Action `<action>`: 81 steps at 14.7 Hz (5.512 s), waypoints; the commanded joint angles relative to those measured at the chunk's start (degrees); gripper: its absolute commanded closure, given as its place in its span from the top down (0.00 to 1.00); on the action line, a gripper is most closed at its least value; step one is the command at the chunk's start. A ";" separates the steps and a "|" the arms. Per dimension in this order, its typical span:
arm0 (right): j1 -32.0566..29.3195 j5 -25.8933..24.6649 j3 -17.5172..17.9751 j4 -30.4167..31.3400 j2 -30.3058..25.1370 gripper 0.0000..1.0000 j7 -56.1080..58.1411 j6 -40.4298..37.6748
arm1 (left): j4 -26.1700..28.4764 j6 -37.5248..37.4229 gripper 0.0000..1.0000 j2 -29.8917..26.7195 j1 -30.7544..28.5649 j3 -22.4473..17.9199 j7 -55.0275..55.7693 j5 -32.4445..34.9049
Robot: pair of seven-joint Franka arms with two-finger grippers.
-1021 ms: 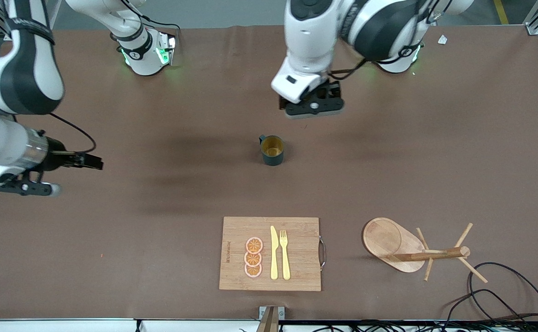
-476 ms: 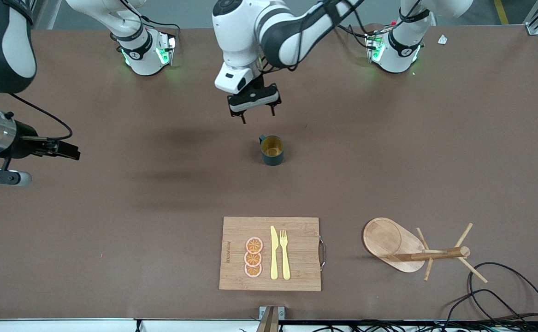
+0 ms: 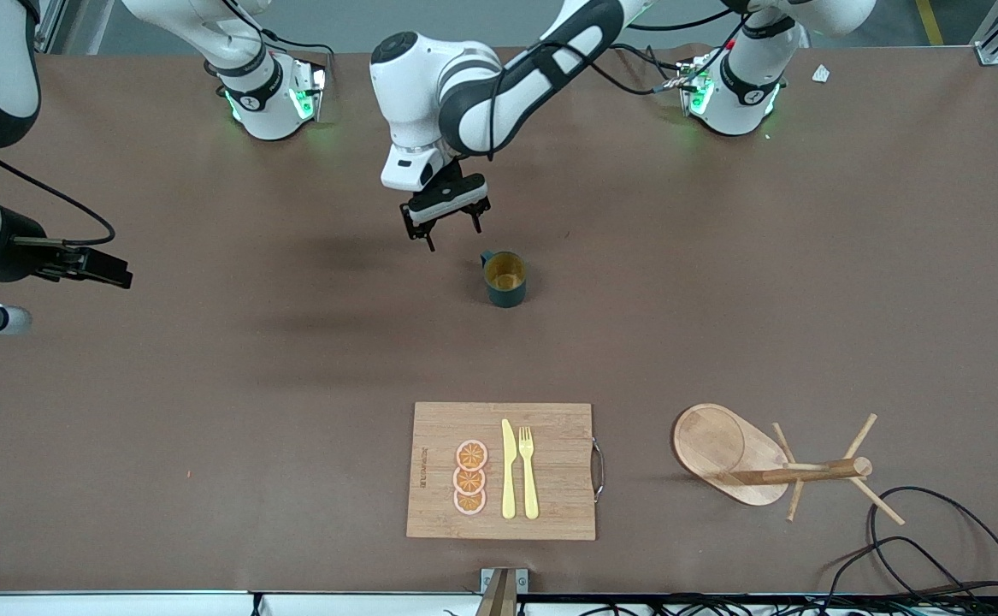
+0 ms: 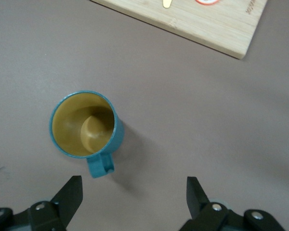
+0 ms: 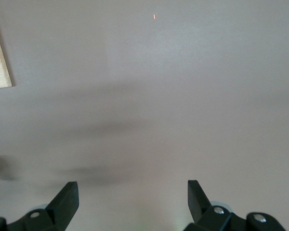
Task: Pass cup and hang on rack
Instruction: 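Move the left gripper over the mug while the right gripper withdraws, then lower the left gripper and close it on the mug handle, then lift the mug by its handle and carry it to the wooden rack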
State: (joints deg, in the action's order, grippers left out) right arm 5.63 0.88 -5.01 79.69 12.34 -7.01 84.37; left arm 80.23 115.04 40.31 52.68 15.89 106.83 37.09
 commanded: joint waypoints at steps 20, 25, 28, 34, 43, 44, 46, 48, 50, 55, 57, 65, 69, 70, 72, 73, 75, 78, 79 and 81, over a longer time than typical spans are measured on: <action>-5.98 0.08 0.62 8.72 -13.21 1.00 3.23 -3.16 | -10.36 -12.29 0.94 14.53 19.65 -18.18 16.66 2.38; -5.54 0.08 0.88 10.92 -17.52 1.00 3.23 -2.90 | -10.44 -13.26 0.89 15.41 19.92 -19.06 19.46 2.38; -5.63 0.00 0.80 11.01 -17.44 1.00 3.32 -2.19 | -10.44 -13.26 0.84 16.46 20.97 -20.19 20.61 2.47; -5.81 -0.35 0.80 10.92 -17.35 1.00 8.15 -2.28 | -10.53 -13.26 0.73 17.78 22.38 -22.48 20.61 2.38; -5.81 0.08 1.06 9.69 -17.18 1.00 8.07 -3.86 | -10.36 -12.91 0.55 18.13 22.29 -23.62 20.09 2.47; -5.89 0.08 0.97 9.69 -17.18 1.00 8.15 -3.86 | -10.36 -12.91 0.52 18.14 22.29 -23.71 20.09 2.47; -6.07 0.08 0.97 9.78 -17.09 1.00 8.15 -3.78 | -10.36 -12.91 0.42 18.13 22.29 -23.63 19.91 2.47; -6.16 0.08 0.80 9.87 -17.09 1.00 8.94 -3.69 | -10.27 -13.00 0.25 17.79 22.29 -23.63 18.51 2.38; -6.16 0.08 0.71 10.04 -17.00 1.00 9.47 -3.60 | -10.27 -13.09 0.19 17.43 22.29 -23.63 16.23 2.38; -6.16 0.00 0.53 10.04 -17.00 1.00 12.11 -3.34 | -10.27 -13.26 0.01 15.33 21.85 -23.89 9.99 1.77; -6.16 0.00 0.53 10.04 -17.00 1.00 12.11 -3.25 | -10.27 -13.26 0.01 12.70 19.76 -23.54 8.93 1.41; -6.16 0.00 0.62 10.04 -16.91 1.00 13.87 -2.81 | -10.01 -13.00 0.00 -1.27 7.81 -23.45 -8.45 -10.52; -6.07 0.00 0.53 10.04 -17.00 1.00 14.04 -2.64 | -9.30 -12.21 0.00 -5.94 0.16 -23.45 -19.53 -15.37; -6.07 -0.26 0.62 10.04 -16.91 1.00 14.65 -2.55 | -9.30 -11.86 0.00 -6.29 -1.77 -23.45 -21.64 -16.77; -6.07 -0.53 0.62 10.04 -16.91 1.00 15.54 -2.46 | -9.30 -9.50 0.00 -7.26 -5.73 -23.28 -25.16 -19.93; -6.07 -0.62 0.62 10.04 -17.00 1.00 15.54 -2.46 | -9.30 -7.48 0.00 -7.79 -7.75 -23.28 -26.66 -22.03; -6.07 -0.62 0.62 10.04 -17.00 1.00 15.54 -2.46 | -9.39 -5.10 0.00 -8.58 -11.18 -23.28 -30.78 -27.30; -6.07 -0.71 0.62 10.04 -17.00 1.00 15.54 -2.46 | -9.48 -4.12 0.00 -9.11 -15.57 -23.19 -38.07 -34.07; -5.98 -0.71 0.62 10.04 -16.91 1.00 15.54 -2.54 | -9.48 -3.51 0.00 -9.20 -17.33 -23.19 -41.32 -37.14; -5.90 -0.71 0.71 10.04 -17.00 1.00 15.54 -2.55 | -9.56 -3.24 0.00 -9.72 -19.97 -23.19 -45.64 -42.86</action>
State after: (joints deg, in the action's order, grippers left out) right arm 0.11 0.88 -4.80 88.92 -3.72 7.71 81.44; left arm 69.25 110.99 32.48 34.94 -7.80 65.23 -1.21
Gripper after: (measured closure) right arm 0.000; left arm 0.789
